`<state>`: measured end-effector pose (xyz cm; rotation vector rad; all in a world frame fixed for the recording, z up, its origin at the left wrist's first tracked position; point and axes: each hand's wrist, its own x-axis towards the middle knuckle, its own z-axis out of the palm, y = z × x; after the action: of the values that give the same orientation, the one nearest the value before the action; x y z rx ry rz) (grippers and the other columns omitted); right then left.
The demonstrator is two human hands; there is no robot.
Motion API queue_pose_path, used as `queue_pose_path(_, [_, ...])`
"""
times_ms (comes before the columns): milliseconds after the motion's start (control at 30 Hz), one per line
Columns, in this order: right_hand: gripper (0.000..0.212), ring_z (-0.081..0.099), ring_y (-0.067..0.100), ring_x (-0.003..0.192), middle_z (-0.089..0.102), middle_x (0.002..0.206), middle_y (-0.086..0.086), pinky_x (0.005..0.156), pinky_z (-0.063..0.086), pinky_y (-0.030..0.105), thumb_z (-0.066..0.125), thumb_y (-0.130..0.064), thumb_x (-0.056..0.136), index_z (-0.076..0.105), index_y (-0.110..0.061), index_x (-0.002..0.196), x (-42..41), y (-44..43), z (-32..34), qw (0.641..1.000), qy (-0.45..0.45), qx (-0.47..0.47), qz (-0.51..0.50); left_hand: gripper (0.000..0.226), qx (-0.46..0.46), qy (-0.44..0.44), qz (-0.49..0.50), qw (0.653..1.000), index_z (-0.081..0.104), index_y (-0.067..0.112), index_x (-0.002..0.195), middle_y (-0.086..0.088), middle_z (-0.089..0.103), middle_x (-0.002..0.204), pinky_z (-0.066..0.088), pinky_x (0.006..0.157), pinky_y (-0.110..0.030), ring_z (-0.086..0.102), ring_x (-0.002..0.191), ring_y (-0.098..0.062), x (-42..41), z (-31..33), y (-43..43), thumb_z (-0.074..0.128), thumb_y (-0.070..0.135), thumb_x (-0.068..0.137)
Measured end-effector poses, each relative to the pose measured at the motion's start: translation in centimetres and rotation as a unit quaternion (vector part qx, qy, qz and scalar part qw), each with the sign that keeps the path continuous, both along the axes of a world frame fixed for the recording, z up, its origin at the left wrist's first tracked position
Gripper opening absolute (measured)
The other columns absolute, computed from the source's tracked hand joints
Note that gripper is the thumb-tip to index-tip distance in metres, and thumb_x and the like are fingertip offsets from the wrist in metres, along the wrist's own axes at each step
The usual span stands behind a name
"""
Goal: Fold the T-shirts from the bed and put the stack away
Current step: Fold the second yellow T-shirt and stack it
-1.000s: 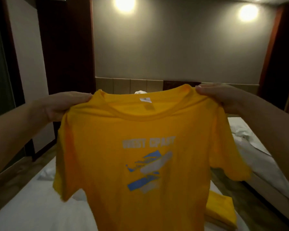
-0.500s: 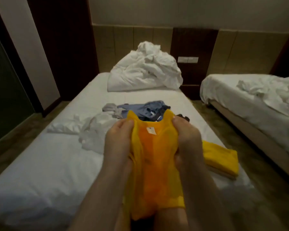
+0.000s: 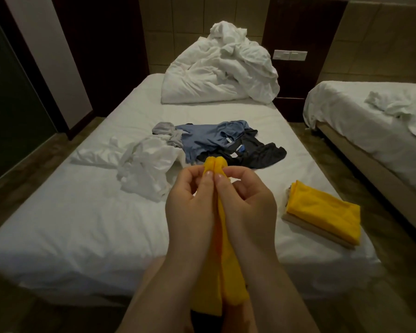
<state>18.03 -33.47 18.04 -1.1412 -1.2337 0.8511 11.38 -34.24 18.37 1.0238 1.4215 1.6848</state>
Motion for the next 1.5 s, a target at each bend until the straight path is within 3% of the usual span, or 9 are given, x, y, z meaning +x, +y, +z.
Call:
queue_pose_path(233, [0.006,0.046,0.005,0.046,0.052,0.049,-0.012,0.048,0.033,0.012,0.061,-0.034,0.075,0.06,-0.039,0.076,0.7,0.2,-0.2,0.994,-0.088,0.067,0.016,0.013,0.006,-0.038,-0.037,0.999,0.064,0.018,0.087,-0.002,0.067,0.076,0.051,0.067,-0.035,0.061,0.07,-0.013,-0.1,0.3,0.0,0.055,0.027,0.09])
queue_pose_path(367, [0.028,0.059,0.013,0.06,0.068,0.07,0.006,0.049,0.051,0.029,0.052,-0.02,0.074,0.073,-0.037,0.08,1.9,-0.3,0.8,0.981,0.031,-0.019,0.19,0.025,0.009,-0.009,-0.073,0.997,0.064,0.023,0.09,-0.002,0.068,0.079,0.055,0.061,-0.026,0.065,0.069,-0.009,-0.6,0.6,-0.2,0.059,0.043,0.077])
queue_pose_path(500, [0.024,0.064,0.013,0.058,0.069,0.068,0.003,0.048,0.051,0.022,0.054,-0.007,0.079,0.07,-0.023,0.086,2.7,0.0,0.9,0.961,0.123,-0.067,0.236,0.015,0.014,0.04,-0.082,0.996,0.065,0.026,0.096,0.001,0.069,0.083,0.055,0.064,-0.027,0.065,0.074,-0.012,-1.0,0.3,0.0,0.057,0.016,0.088])
queue_pose_path(633, [0.004,0.061,0.009,0.069,0.064,0.073,-0.005,0.061,0.052,0.025,0.061,-0.031,0.082,0.063,-0.03,0.085,2.5,0.8,-0.3,0.992,-0.031,0.068,0.102,0.017,0.03,0.032,-0.096,0.994,0.068,0.027,0.09,0.007,0.07,0.08,0.052,0.061,-0.016,0.063,0.071,-0.001,-0.7,0.6,-0.4,0.055,0.016,0.09])
queue_pose_path(833, [0.042,0.047,0.005,0.12,0.051,0.127,-0.013,0.096,0.038,0.015,0.046,-0.059,0.077,0.039,-0.048,0.117,3.1,2.5,-0.9,0.984,-0.125,0.093,0.079,0.016,0.065,0.083,-0.136,0.985,0.066,0.035,0.083,0.018,0.067,0.078,0.046,0.062,-0.006,0.06,0.078,0.005,-0.9,1.0,-0.6,0.055,0.024,0.089])
queue_pose_path(933, [0.025,0.058,0.014,0.099,0.061,0.099,-0.014,0.084,0.048,0.039,0.045,-0.053,0.082,0.056,-0.038,0.099,3.6,3.0,-0.4,0.975,-0.118,0.12,0.148,0.022,0.083,0.116,-0.161,0.977,0.064,0.039,0.082,0.026,0.065,0.078,0.046,0.066,-0.006,0.059,0.08,0.008,-1.6,1.2,-0.3,0.055,0.02,0.089])
queue_pose_path(1033, [0.03,0.047,0.007,0.058,0.05,0.06,-0.009,0.054,0.039,0.025,0.051,-0.05,0.078,0.051,-0.021,0.072,3.9,3.5,0.5,0.978,-0.096,0.114,0.148,0.018,0.108,0.2,-0.158,0.961,0.062,0.044,0.086,0.027,0.064,0.087,0.046,0.073,-0.009,0.058,0.086,0.007,-2.6,1.7,0.7,0.06,0.026,0.087])
queue_pose_path(1267, [0.015,0.053,0.001,0.068,0.052,0.073,-0.01,0.066,0.044,0.018,0.052,-0.037,0.092,0.052,-0.024,0.085,4.4,7.5,8.8,0.958,-0.185,0.191,0.104,0.022,0.168,0.37,-0.054,0.912,0.038,0.045,0.102,0.017,0.056,0.088,0.039,0.063,-0.004,0.052,0.072,0.008,-3.0,5.5,3.9,0.054,0.036,0.09])
queue_pose_path(1500, [0.016,0.049,-0.01,0.061,0.049,0.071,-0.01,0.059,0.036,0.005,0.053,-0.03,0.094,0.05,-0.024,0.079,5.5,11.0,18.6,0.934,-0.228,0.274,0.036,0.011,0.141,0.424,-0.142,0.883,0.06,0.03,0.1,0.015,0.059,0.09,0.036,0.06,0.001,0.05,0.07,0.012,-4.2,10.4,9.1,0.055,0.033,0.091])
